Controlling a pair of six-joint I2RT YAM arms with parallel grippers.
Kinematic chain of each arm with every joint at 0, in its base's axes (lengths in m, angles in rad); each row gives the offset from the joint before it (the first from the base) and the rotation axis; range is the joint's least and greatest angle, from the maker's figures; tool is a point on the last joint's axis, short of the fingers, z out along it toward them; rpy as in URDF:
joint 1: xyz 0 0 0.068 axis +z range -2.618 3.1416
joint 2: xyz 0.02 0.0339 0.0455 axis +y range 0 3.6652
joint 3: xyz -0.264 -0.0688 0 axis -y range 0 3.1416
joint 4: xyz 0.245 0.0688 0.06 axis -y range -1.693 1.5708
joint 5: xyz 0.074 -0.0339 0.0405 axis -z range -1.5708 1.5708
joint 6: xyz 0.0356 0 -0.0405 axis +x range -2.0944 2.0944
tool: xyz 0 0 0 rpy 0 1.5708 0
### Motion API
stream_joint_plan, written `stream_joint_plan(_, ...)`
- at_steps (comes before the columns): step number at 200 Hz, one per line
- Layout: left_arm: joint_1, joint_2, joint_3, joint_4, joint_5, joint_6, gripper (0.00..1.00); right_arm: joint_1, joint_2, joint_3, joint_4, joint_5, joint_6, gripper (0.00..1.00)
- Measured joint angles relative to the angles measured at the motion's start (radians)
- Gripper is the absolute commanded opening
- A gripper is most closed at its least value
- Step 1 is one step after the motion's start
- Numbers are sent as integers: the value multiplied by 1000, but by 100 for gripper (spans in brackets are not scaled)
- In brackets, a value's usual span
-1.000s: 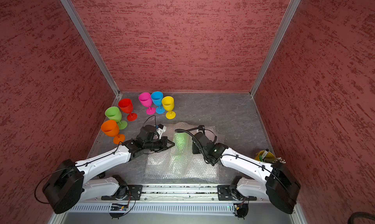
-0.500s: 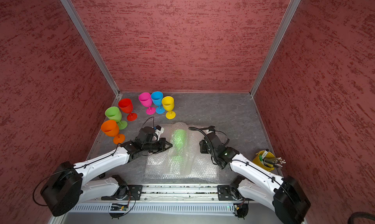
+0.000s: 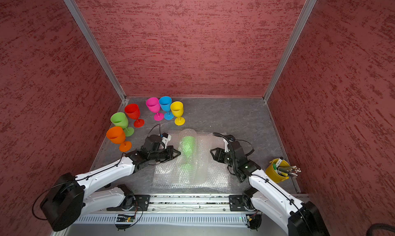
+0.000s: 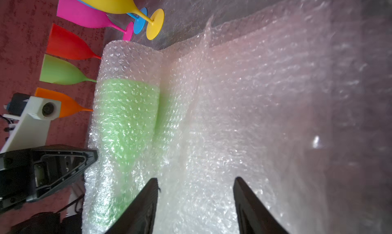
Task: Unpack wine glasses from bubble wrap
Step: Unwrap the bubble wrap.
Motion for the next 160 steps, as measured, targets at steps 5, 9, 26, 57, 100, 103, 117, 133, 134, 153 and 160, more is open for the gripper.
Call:
stream_joint_plan(5, 0, 0, 0, 1, 0, 0, 0, -2, 6, -4, 7, -13, 3, 67)
stream_joint_plan(9, 0, 0, 0, 2, 0, 0, 0, -3, 13, -6, 12, -24, 7, 68)
stream_joint_plan(26, 0, 0, 0, 5, 0, 0, 0, -5, 25, -8, 32, -61, 12, 69)
stream_joint_plan(57, 0, 0, 0, 5, 0, 0, 0, -6, 26, -3, 50, -77, 13, 65)
stream_joint_plan(100, 0, 0, 0, 5, 0, -1, 0, -20, -24, 40, -18, -42, -3, 70)
stream_joint_plan(103, 0, 0, 0, 5, 0, -1, 0, -23, -33, 44, -23, -39, -5, 70)
stream_joint_plan(117, 0, 0, 0, 5, 0, 0, 0, -32, -66, 63, -40, -37, -10, 73)
stream_joint_plan(133, 0, 0, 0, 5, -2, 0, 0, -37, -74, 79, -44, -52, -12, 74)
stream_joint_plan(134, 0, 0, 0, 5, -2, 0, 0, -37, -72, 79, -44, -53, -12, 74)
stream_joint_plan(153, 0, 0, 0, 5, -3, 0, 0, -37, -43, 73, -33, -93, 2, 73)
stream_joint_plan(160, 0, 0, 0, 5, -3, 1, 0, -37, -35, 62, -22, -111, 16, 72)
